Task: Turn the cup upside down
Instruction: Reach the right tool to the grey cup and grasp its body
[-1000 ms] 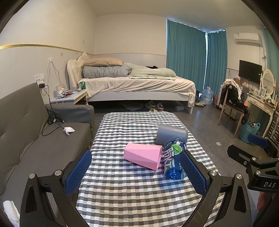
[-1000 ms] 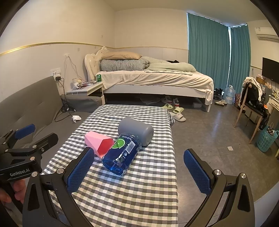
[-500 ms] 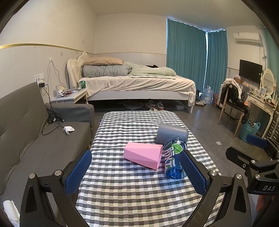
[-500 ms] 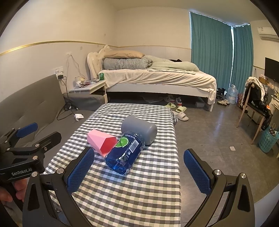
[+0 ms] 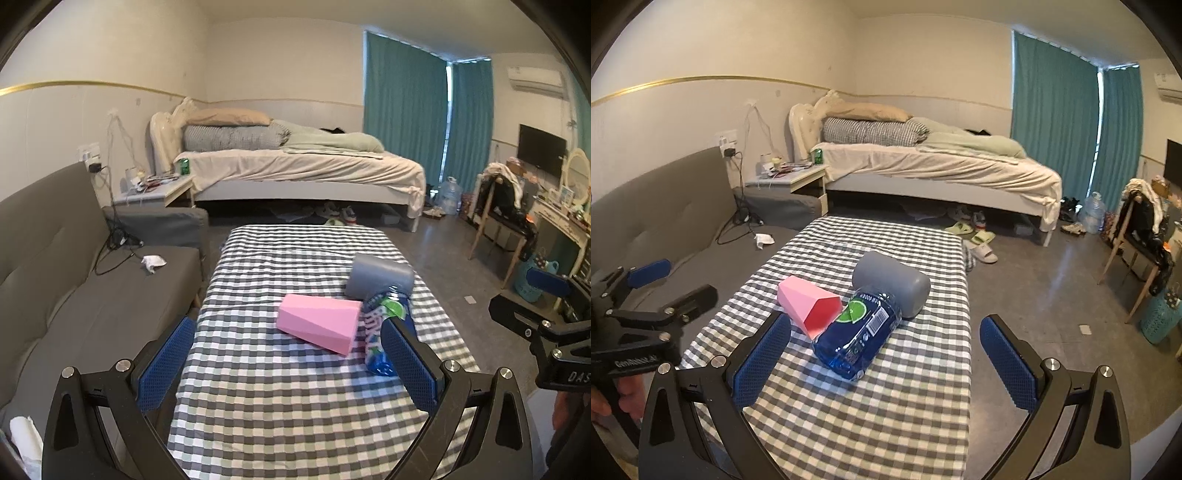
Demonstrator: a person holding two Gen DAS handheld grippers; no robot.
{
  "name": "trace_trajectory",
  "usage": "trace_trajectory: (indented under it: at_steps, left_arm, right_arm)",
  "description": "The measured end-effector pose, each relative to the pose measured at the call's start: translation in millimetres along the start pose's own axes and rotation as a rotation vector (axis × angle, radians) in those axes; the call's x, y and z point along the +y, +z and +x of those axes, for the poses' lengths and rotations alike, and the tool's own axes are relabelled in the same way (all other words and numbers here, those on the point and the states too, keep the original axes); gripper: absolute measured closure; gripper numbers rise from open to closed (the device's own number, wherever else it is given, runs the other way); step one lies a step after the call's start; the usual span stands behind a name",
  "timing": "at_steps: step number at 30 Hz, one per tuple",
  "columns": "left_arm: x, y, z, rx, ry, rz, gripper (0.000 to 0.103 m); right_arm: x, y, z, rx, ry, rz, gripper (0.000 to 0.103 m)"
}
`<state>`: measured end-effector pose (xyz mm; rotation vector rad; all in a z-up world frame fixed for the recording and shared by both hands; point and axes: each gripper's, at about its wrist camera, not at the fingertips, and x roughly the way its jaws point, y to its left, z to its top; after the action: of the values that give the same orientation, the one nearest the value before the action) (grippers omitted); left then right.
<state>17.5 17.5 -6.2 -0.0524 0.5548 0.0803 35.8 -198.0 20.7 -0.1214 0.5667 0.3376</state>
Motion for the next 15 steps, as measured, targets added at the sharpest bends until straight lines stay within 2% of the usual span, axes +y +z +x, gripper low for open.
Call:
trace_trajectory:
  at_steps: [7,11,15]
  left_arm:
    - [17,21,36,0.045,0.099,-0.041,0.0]
    - [22,20,62,0.076,0.125,-0.059,0.0]
    - [24,16,86,0.111,0.159,-0.058,0.0]
  right_arm:
    - [-15,37,60,0.097,0.056,-0.109,0.0]
    - [-21,57,106,0.152,0.104,-0.181,0.0]
    - [-25,63,154,0.209,0.133,-0.255,0.002]
